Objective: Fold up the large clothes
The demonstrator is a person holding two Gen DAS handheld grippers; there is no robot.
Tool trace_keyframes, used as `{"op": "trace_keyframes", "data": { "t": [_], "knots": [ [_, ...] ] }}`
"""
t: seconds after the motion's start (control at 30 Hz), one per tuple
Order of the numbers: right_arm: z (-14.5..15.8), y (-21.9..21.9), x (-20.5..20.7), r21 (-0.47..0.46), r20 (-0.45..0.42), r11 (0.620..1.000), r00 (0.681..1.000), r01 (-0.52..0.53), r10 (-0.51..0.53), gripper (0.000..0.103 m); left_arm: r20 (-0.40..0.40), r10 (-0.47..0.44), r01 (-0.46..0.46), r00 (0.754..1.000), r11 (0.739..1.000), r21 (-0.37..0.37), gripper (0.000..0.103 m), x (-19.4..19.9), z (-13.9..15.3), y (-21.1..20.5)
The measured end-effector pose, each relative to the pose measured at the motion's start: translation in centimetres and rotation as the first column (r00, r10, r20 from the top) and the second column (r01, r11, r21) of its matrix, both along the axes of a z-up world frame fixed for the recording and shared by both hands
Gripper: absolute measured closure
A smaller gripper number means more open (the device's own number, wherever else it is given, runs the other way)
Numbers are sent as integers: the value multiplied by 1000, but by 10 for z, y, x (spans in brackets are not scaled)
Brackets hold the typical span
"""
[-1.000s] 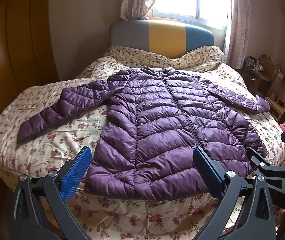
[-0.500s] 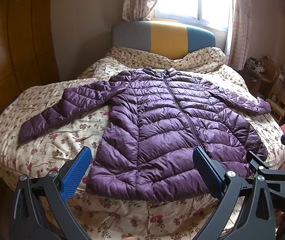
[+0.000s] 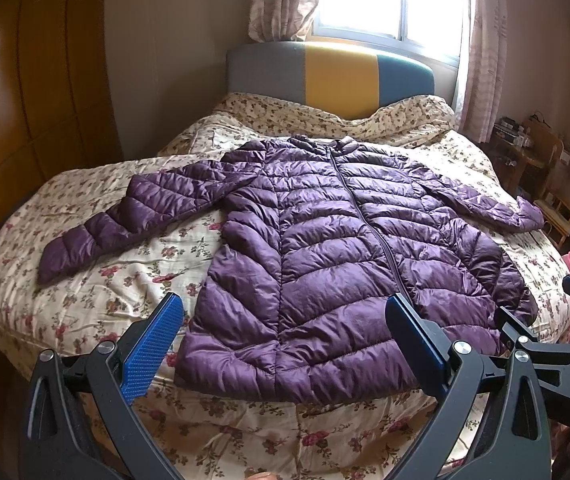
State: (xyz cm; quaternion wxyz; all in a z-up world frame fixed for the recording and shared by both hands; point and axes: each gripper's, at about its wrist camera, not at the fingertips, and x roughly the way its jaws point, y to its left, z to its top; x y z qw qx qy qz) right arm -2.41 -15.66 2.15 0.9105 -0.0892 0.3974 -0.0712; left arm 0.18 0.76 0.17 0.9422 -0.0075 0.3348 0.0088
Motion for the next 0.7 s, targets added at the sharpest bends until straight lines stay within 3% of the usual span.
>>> {"op": "trace_keyframes", "data": {
  "t": [0.7],
  "knots": [
    [-5,-5,0,-2,-11,1000,1000,0,0,2,-1,0,0,1000,1000,-5,3,0,-2,1]
  ]
}}
